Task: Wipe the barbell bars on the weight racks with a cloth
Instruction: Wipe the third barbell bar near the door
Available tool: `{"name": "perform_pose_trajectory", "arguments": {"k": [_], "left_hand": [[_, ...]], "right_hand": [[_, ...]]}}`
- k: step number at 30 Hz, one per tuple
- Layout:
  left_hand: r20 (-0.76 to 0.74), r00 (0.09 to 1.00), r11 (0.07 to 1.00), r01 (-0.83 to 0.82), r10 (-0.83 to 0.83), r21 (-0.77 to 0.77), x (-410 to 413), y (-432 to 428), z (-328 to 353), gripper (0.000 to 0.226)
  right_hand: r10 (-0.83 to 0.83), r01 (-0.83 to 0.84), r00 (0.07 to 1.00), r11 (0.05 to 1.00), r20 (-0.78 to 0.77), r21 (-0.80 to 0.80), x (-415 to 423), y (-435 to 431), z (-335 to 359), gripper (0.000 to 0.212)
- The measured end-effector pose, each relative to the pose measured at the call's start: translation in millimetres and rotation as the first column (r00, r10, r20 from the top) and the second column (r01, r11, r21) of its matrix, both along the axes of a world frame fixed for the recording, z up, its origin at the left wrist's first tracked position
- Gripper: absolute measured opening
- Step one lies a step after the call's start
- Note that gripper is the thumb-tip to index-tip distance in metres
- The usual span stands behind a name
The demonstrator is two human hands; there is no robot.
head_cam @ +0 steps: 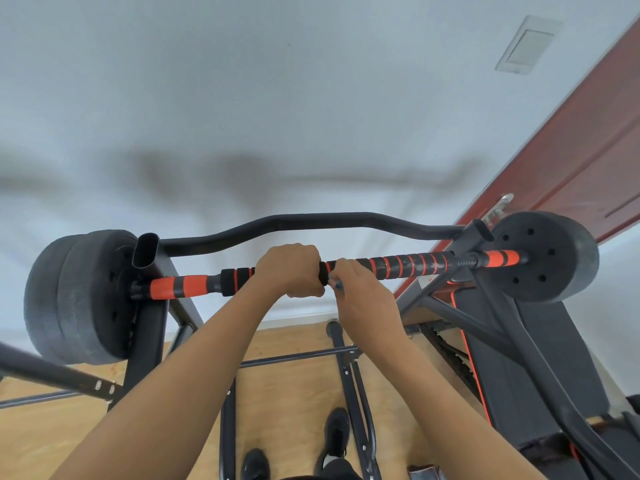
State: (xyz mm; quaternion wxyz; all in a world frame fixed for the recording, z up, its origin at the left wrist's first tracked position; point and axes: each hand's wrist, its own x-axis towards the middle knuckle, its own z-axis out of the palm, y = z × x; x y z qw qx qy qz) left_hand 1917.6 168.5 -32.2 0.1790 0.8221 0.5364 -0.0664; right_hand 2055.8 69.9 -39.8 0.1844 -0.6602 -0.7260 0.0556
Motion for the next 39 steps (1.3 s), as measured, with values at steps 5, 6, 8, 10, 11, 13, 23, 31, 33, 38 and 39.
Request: {"name": "perform_pose_trajectory", "arguments": {"k": [5, 6, 8, 10, 11, 13, 23, 31, 33, 38, 39], "left_hand": [[0.006, 0.999, 0.999, 0.032, -0.032, 0.017, -1.4, 0.2, -1.6, 0.024], [0.005, 0.999, 0.999, 0.036, -0.036, 0.019, -1.6, 0.1, -1.0, 0.026], [0.011, 0.999, 0.999, 0.035, -0.035, 0.020, -1.7, 0.2, 0.0, 0.027], [0.014, 0.999, 0.999, 0.030, -0.030, 0.031, -1.9, -0.3, 1.2, 0.027], [0.017, 1.000, 0.999, 0.025, -0.025, 0.035, -2.5, -1.1, 0.9, 0.027], [0.022, 1.000, 0.999, 0.012, -0.013, 0.045, -3.3, -3.5, -0.6, 0.028], [-0.006, 1.000, 0.977, -0.023, 0.022, -0.214, 1.6, 4.5, 9.0, 0.025], [0.034, 0.998, 0.920, -0.027, 0.043, -0.391, 4.7, 18.6, 13.4, 0.017], [0.047, 0.997, 0.921, -0.035, 0.057, -0.387, 4.0, 16.5, 10.7, 0.017], [0.053, 0.996, 0.923, -0.043, 0.068, -0.383, 1.9, 16.1, 9.7, 0.016], [0.055, 0.996, 0.925, -0.045, 0.071, -0.377, 1.8, 16.1, 9.7, 0.017]], "right_hand": [[-0.072, 0.025, 0.979, 0.971, -0.192, -0.236, 9.5, -20.1, -10.6, 0.008], [-0.098, 0.030, 0.962, 0.966, -0.254, -0.256, 12.4, -23.3, -9.0, 0.009], [-0.128, 0.040, 0.923, 0.970, -0.364, -0.239, 17.5, -27.3, -0.8, 0.010], [-0.137, 0.054, 0.884, 0.980, -0.446, -0.194, 21.3, -29.7, 11.4, 0.009], [-0.152, 0.070, 0.856, 0.981, -0.494, -0.181, 23.9, -30.5, 16.6, 0.010], [-0.189, 0.105, 0.780, 0.979, -0.596, -0.174, 30.3, -31.8, 25.6, 0.012], [-0.053, 0.030, 0.731, 0.999, -0.681, -0.045, 61.3, 10.7, 40.2, 0.010], [0.242, -0.306, 0.896, 0.944, -0.372, -0.122, 62.6, 56.0, 35.4, 0.020], [0.263, -0.310, 0.921, 0.941, -0.286, -0.134, 69.3, 54.3, 33.4, 0.029], [0.251, -0.322, 0.920, 0.922, -0.301, -0.217, 92.7, 60.5, 43.8, 0.028], [0.274, -0.341, 0.922, 0.907, -0.272, -0.245, 94.4, 62.8, 46.0, 0.025]]}}
